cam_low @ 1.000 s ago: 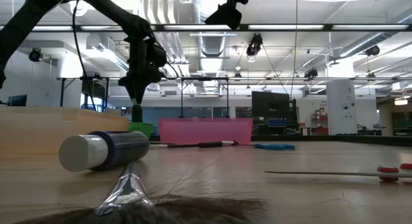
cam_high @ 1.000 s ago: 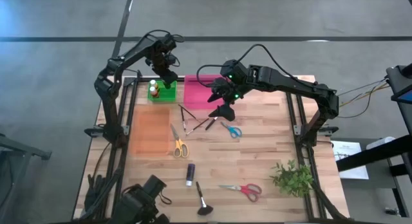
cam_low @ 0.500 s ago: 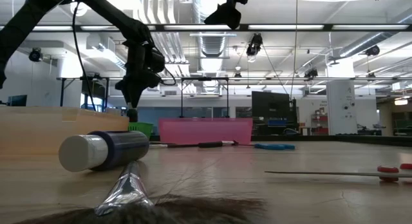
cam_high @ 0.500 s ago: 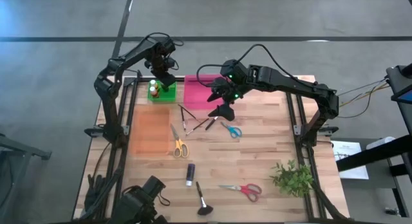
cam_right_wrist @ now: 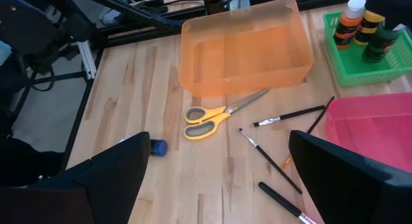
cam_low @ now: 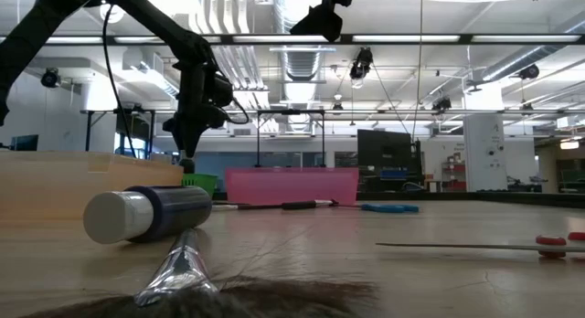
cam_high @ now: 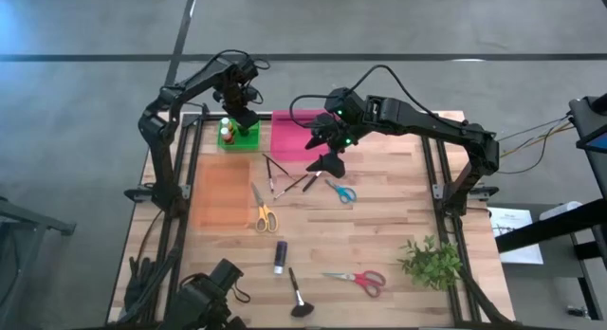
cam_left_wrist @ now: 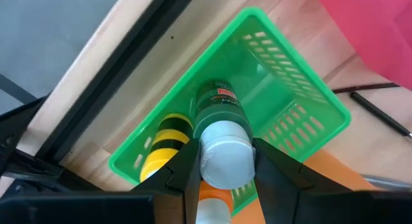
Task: Pick & Place Paint Supplies
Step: Put the green paint bottle into the green bin
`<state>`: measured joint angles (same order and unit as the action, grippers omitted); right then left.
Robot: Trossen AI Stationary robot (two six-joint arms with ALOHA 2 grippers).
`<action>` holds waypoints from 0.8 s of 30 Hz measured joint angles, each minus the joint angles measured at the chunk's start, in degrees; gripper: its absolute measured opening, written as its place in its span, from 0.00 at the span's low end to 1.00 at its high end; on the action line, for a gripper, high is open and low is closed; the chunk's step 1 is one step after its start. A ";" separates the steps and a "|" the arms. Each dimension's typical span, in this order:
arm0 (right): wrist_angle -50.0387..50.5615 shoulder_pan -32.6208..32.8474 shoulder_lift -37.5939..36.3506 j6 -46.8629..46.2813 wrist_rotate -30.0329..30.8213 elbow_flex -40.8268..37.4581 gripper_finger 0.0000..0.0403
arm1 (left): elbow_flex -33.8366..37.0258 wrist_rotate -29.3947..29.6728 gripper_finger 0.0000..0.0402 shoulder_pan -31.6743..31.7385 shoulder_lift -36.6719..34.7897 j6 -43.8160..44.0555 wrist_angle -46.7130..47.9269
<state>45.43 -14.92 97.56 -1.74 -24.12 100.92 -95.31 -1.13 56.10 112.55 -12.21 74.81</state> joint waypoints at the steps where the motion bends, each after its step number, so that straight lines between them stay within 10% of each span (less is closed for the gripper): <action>1: 0.00 0.00 0.00 0.00 0.08 0.00 0.91 | 0.21 0.01 0.29 0.02 0.00 -0.20 -0.05; 24: -0.24 0.00 0.00 -0.24 0.29 -0.02 0.91 | 1.91 0.47 0.29 0.80 0.00 -1.70 -2.25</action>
<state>45.19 -14.92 97.56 -1.98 -23.83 100.90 -93.41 -0.67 56.90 112.55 -13.91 72.56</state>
